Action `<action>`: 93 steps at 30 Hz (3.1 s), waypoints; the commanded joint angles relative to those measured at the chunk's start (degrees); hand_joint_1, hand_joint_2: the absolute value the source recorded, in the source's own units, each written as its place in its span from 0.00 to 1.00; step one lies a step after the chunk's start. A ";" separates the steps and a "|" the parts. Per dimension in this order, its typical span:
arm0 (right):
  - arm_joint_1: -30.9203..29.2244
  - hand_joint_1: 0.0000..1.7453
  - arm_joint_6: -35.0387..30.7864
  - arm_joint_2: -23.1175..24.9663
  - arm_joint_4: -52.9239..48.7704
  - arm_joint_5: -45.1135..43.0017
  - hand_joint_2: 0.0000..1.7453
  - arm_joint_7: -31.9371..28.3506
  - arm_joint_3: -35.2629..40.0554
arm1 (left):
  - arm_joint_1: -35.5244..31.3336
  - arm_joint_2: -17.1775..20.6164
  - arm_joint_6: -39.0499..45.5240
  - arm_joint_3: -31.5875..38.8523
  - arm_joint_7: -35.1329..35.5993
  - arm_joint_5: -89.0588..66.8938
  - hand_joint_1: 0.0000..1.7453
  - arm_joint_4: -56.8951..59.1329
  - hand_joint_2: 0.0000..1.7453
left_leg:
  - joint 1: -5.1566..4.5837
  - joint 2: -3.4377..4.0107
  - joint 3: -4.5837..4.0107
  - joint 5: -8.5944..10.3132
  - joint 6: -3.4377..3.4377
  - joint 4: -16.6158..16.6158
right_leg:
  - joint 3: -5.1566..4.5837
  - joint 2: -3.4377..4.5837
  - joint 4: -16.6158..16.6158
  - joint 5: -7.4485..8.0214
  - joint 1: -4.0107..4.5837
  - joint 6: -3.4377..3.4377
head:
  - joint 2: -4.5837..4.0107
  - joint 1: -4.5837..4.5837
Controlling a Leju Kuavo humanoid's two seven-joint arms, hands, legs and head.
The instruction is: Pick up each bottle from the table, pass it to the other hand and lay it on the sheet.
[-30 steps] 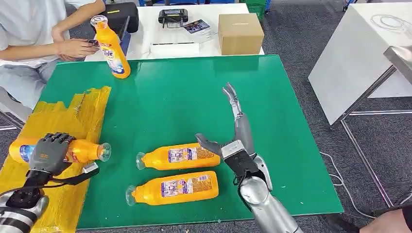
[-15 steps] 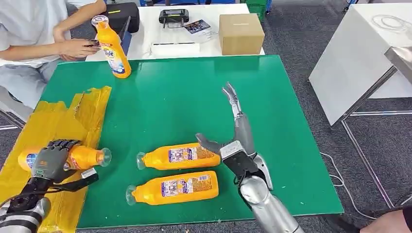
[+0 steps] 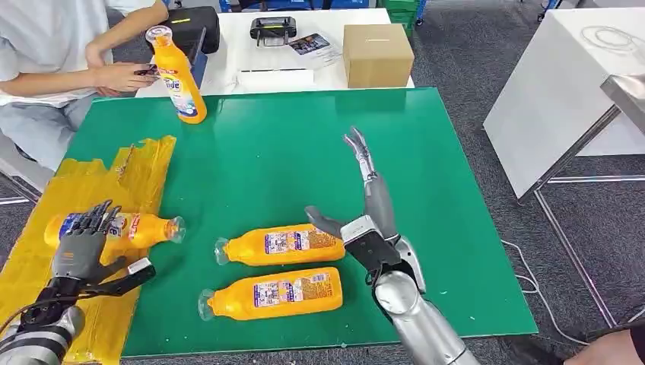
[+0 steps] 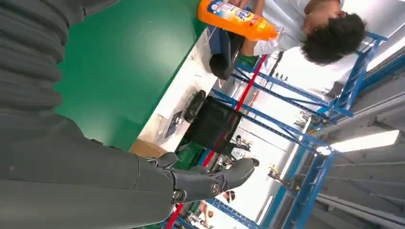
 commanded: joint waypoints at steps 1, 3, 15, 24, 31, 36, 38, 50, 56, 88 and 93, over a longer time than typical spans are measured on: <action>-3.18 0.00 0.68 -0.01 5.34 0.05 1.00 0.31 0.58 | 0.53 -2.91 -0.41 0.31 -2.63 4.36 0.00 2.07 1.00 | -0.03 0.05 0.21 -0.03 0.04 -0.08 | 0.21 0.00 -0.08 -0.02 -0.01 -0.03 | 0.00 0.00; -3.30 0.00 0.83 0.00 5.62 0.08 1.00 0.31 0.63 | 1.76 -3.64 -0.41 1.68 -4.19 6.49 0.00 -1.19 1.00 | -0.03 0.04 0.13 -0.01 0.03 -0.06 | 0.13 0.01 -0.06 -0.01 -0.02 -0.01 | 0.00 0.00; -3.11 0.00 -1.34 -0.64 5.08 5.77 1.00 1.92 1.65 | 12.72 -8.58 -1.40 -2.43 -16.79 46.20 0.00 -36.32 1.00 | 0.00 -0.03 0.04 -0.11 0.05 0.06 | 0.10 -0.08 -0.03 -0.10 0.03 -0.04 | 0.00 0.02; -7.94 0.00 1.54 -0.76 11.56 15.97 1.00 5.72 6.92 | 13.36 -11.37 -0.41 -1.82 -16.79 42.56 0.00 -43.30 1.00 | 0.03 0.13 0.00 -0.10 0.06 0.05 | -0.01 0.03 -0.05 -0.04 0.04 -0.01 | 0.00 0.00; -16.78 0.00 5.37 3.79 28.50 26.79 1.00 11.85 14.74 | 9.63 -11.96 -2.49 -8.95 -16.79 49.89 0.00 -42.75 1.00 | 0.03 0.11 -0.01 -0.04 0.05 0.03 | -0.02 0.01 -0.04 0.00 0.04 -0.02 | 0.00 0.04; -18.02 0.00 6.96 5.51 31.87 27.21 1.00 11.75 16.11 | 8.57 -13.52 -3.51 -8.17 -16.79 47.97 0.00 -41.67 1.00 | 0.01 0.02 -0.03 0.01 0.05 -0.01 | -0.02 -0.07 -0.06 -0.01 0.02 -0.01 | 0.00 0.02; -18.02 0.00 6.96 5.51 31.87 27.21 1.00 11.75 16.11 | 8.57 -13.52 -3.51 -8.17 -16.79 47.97 0.00 -41.67 1.00 | 0.01 0.04 0.01 -0.04 0.06 0.01 | 0.02 -0.05 -0.04 -0.05 0.02 -0.01 | 0.00 0.00; -20.89 0.00 10.41 8.74 42.10 29.60 1.00 12.01 22.48 | 5.98 -16.27 -6.61 -7.42 -16.79 47.72 0.00 -39.97 1.00 | 0.01 -0.01 0.01 -0.02 0.06 0.00 | 0.03 -0.12 -0.06 -0.04 0.03 -0.01 | 0.00 0.00; -21.28 0.00 10.68 8.69 42.57 29.58 1.00 12.03 22.55 | 5.87 -16.10 -6.45 -7.56 -16.79 47.98 0.00 -39.69 1.00 | -0.01 0.02 -0.08 0.00 0.06 0.01 | -0.09 -0.07 -0.03 -0.02 0.00 0.00 | 0.00 0.02; -25.81 0.00 11.88 8.78 56.01 31.96 1.00 18.61 19.20 | 4.28 -16.29 -5.94 -9.30 -16.79 50.23 0.00 -36.82 1.00 | -0.01 -0.06 -0.06 0.01 0.06 0.01 | -0.06 -0.16 -0.05 -0.04 0.00 0.00 | 0.00 0.00; -26.14 0.00 13.31 9.18 57.84 32.05 1.00 18.45 19.35 | 3.75 -16.42 -6.21 -9.76 -16.79 50.99 0.00 -36.47 1.00 | 0.00 -0.04 -0.06 -0.01 0.06 0.03 | -0.06 -0.14 -0.03 -0.05 0.01 0.00 | 0.00 0.00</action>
